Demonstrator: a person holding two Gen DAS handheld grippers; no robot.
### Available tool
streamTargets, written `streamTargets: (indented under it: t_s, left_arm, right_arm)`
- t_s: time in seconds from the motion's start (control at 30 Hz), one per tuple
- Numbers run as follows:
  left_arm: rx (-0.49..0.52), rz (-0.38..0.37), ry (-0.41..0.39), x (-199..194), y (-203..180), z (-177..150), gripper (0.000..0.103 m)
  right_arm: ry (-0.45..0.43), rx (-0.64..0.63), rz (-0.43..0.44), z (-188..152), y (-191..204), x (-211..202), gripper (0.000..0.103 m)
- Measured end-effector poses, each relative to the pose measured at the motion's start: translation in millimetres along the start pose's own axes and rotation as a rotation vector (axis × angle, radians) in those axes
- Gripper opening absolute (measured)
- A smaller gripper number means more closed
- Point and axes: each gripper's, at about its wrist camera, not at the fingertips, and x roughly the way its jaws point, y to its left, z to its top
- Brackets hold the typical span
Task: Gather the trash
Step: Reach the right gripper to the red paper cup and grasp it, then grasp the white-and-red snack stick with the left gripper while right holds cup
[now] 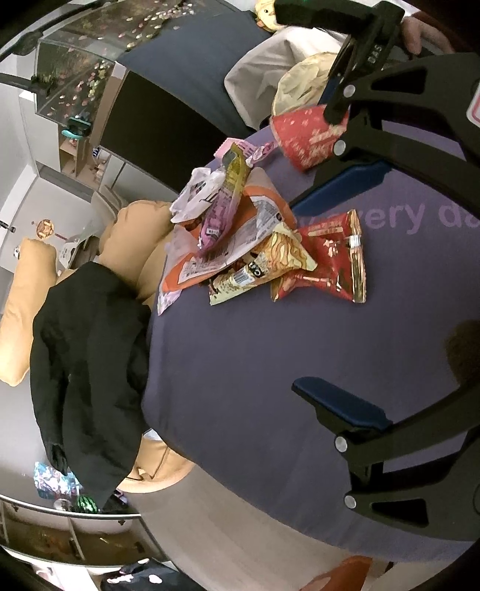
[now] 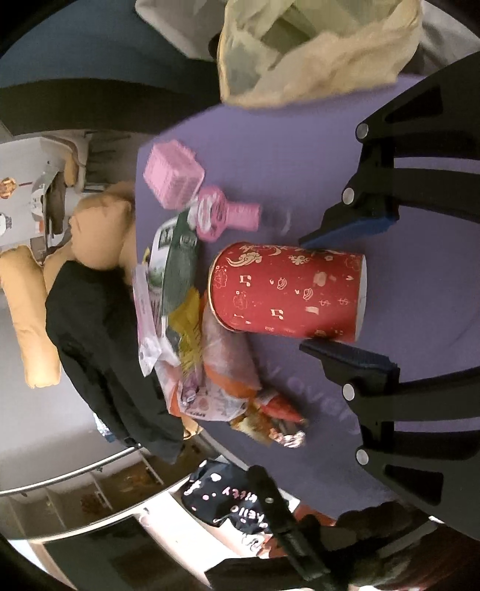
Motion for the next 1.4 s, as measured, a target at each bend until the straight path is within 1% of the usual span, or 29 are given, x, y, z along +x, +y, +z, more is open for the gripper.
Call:
streamTargets:
  t_s: [0.07,0.17,0.23,0.27,0.37,0.47,0.53,0.57,0.63,0.67,0.73,0.8,0.87,0.9,0.93,1.0,1.07,1.1,1.13,1.2,1.3,1.4]
  left_arm:
    - [0.006,-0.013,-0.001,1,-3,-1,0.084]
    - [0.031,-0.026,-0.012,2,-9,-3,0.084]
    - [0.061,-0.031,-0.004,4,-16,-5,0.084]
    - [0.075,-0.047,0.004,6,-20,-6,0.084]
    - [0.083,-0.059,0.026,11,-25,-8,0.084]
    - [0.063,-0.032,0.054,20,-23,-5,0.084]
    - [0.037,-0.045,0.077,26,-20,-1,0.084]
    - [0.008,-0.068,0.099,30,-16,2,0.083]
    - [-0.028,-0.108,0.123,36,-12,8,0.073]
    - [-0.042,-0.114,0.131,41,-9,12,0.071]
    - [-0.05,-0.094,0.129,47,-6,17,0.068]
    - [-0.046,-0.096,0.155,58,-3,22,0.063]
    - [-0.04,-0.1,0.183,67,-2,24,0.054]
    - [-0.03,-0.098,0.186,70,-3,25,0.043]
    - [-0.018,-0.091,0.185,70,-5,25,0.033]
    - [-0.002,-0.098,0.165,65,-8,26,0.028]
    - [0.019,-0.11,0.131,54,-15,26,0.026]
    - [0.039,-0.109,0.107,45,-19,26,0.022]
    - [0.059,-0.106,0.087,36,-23,25,0.008]
    - [0.094,-0.102,0.049,19,-30,24,0.008]
    - [0.124,-0.103,0.015,0,-36,22,0.008]
    - [0.147,-0.176,0.036,-10,-42,18,0.008]
  right_arm:
    - [-0.012,-0.003,-0.01,-6,-11,-15,0.047]
    - [-0.046,-0.013,-0.053,-13,-22,-39,0.047]
    - [-0.069,-0.023,-0.08,-18,-27,-52,0.047]
    - [-0.079,-0.023,-0.088,-20,-30,-59,0.047]
    - [-0.099,-0.009,-0.093,-24,-36,-68,0.047]
    - [-0.115,0.001,-0.094,-27,-40,-72,0.047]
    - [-0.119,-0.004,-0.097,-28,-39,-72,0.047]
    - [-0.12,-0.011,-0.099,-29,-39,-72,0.047]
    - [-0.12,-0.02,-0.102,-31,-37,-71,0.047]
    - [-0.12,-0.021,-0.1,-32,-36,-70,0.047]
    - [-0.12,-0.017,-0.09,-32,-35,-69,0.047]
    - [-0.117,-0.019,-0.086,-33,-34,-67,0.047]
    - [-0.114,-0.027,-0.09,-34,-32,-67,0.047]
    - [-0.114,-0.033,-0.095,-34,-31,-67,0.047]
    - [-0.116,-0.041,-0.101,-35,-30,-66,0.047]
    - [-0.122,-0.051,-0.105,-35,-27,-68,0.047]
    - [-0.128,-0.058,-0.106,-35,-27,-69,0.047]
    - [-0.131,-0.06,-0.107,-35,-26,-70,0.047]
    - [-0.136,-0.062,-0.105,-35,-25,-71,0.047]
    - [-0.142,-0.062,-0.1,-34,-25,-72,0.047]
    - [-0.151,-0.068,-0.097,-33,-23,-76,0.047]
    - [-0.156,-0.074,-0.098,-32,-22,-78,0.047]
